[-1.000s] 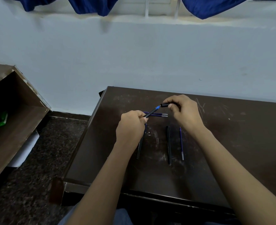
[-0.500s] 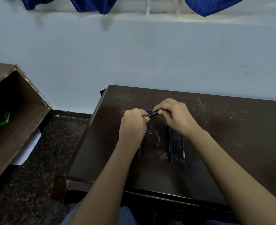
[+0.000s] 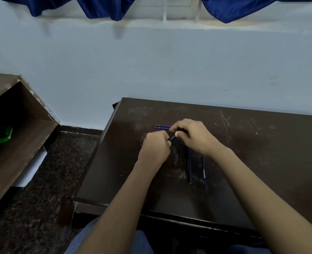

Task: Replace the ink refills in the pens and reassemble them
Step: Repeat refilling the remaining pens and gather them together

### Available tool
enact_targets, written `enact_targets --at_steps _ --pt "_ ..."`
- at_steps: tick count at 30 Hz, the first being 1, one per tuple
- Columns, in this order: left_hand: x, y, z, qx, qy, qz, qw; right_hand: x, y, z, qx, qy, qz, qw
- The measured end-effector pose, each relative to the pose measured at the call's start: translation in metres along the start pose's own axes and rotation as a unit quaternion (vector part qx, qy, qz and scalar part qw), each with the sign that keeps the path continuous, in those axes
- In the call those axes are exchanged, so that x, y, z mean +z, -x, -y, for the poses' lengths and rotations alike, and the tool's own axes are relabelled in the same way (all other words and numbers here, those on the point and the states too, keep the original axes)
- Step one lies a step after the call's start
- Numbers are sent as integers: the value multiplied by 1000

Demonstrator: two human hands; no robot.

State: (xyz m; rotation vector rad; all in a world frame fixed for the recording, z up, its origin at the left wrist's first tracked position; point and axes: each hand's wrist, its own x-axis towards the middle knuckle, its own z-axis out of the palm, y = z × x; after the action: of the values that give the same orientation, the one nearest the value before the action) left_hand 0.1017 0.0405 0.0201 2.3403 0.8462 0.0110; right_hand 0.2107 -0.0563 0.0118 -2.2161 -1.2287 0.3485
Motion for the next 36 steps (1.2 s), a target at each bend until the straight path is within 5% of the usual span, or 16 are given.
enact_targets --at_steps 5,13,25,36 --pt "3 -2 7 -82 52 2 995 -10 2 -11 139 -50 -64 987" --pt "31 -7 -9 -98 11 2 995 3 16 -36 321 -52 53 944" --pt "72 -12 -8 -60 -16 -15 998 28 22 -28 288 -18 118 950" --pt "82 -14 -8 -10 -44 1 999 33 25 -31 288 -56 97 951"
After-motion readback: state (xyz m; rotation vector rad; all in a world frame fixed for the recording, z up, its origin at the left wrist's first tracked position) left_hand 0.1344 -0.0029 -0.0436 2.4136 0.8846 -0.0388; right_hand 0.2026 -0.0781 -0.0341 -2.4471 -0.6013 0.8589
